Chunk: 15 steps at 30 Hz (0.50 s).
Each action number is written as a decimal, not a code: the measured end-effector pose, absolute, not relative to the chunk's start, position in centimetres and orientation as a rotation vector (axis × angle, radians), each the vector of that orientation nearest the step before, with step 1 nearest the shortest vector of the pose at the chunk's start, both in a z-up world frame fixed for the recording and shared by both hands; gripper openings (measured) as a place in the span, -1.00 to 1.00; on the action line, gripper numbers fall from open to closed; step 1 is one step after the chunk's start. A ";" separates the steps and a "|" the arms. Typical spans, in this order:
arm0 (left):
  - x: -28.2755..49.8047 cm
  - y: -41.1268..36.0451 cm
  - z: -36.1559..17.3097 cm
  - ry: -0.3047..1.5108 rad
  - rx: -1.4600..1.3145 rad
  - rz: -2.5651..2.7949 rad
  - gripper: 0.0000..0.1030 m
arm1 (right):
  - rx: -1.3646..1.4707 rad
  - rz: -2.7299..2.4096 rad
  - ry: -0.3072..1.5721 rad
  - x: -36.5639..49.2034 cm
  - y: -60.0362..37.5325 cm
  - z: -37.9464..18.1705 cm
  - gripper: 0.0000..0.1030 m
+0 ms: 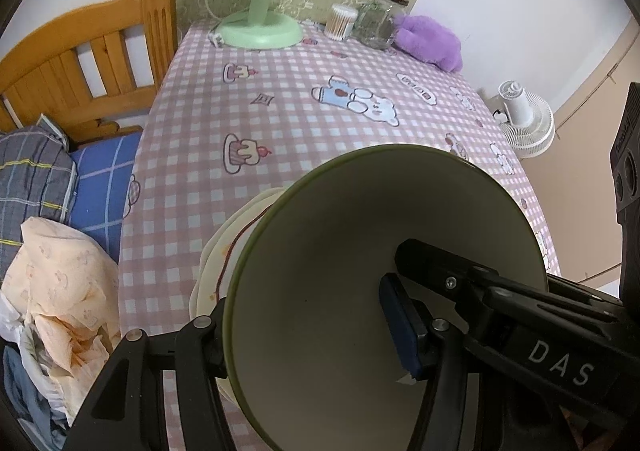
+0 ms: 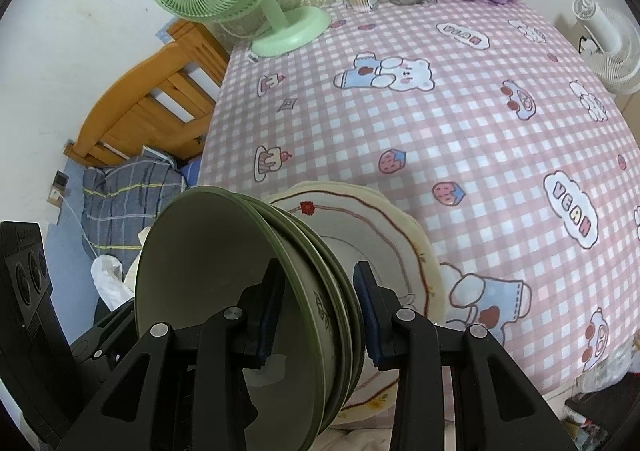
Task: Organize plates and bowls
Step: 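Lift the bowl stack with both grippers and carry it over the plate stack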
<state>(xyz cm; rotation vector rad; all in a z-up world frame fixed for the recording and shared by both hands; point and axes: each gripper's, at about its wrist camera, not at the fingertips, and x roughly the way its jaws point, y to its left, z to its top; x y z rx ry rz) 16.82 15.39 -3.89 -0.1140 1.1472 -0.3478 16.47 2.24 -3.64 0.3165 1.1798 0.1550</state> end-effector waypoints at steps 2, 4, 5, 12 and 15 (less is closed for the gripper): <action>17.0 15.7 -4.2 1.158 -0.118 -0.352 0.15 | 0.316 0.146 1.194 16.7 2.5 -4.1 -0.26; 17.2 15.9 -4.5 1.166 -0.124 -0.355 0.15 | 0.314 0.141 1.203 16.9 2.7 -4.3 -0.26; 17.3 16.1 -4.6 1.171 -0.126 -0.355 0.15 | 0.311 0.138 1.207 17.1 2.9 -4.5 -0.26; 18.1 16.2 -5.7 1.211 -0.115 -0.343 0.15 | 0.332 0.133 1.250 17.9 3.3 -6.0 -0.26; 18.2 16.1 -5.7 1.210 -0.104 -0.342 0.15 | 0.329 0.128 1.248 18.1 3.3 -6.1 -0.27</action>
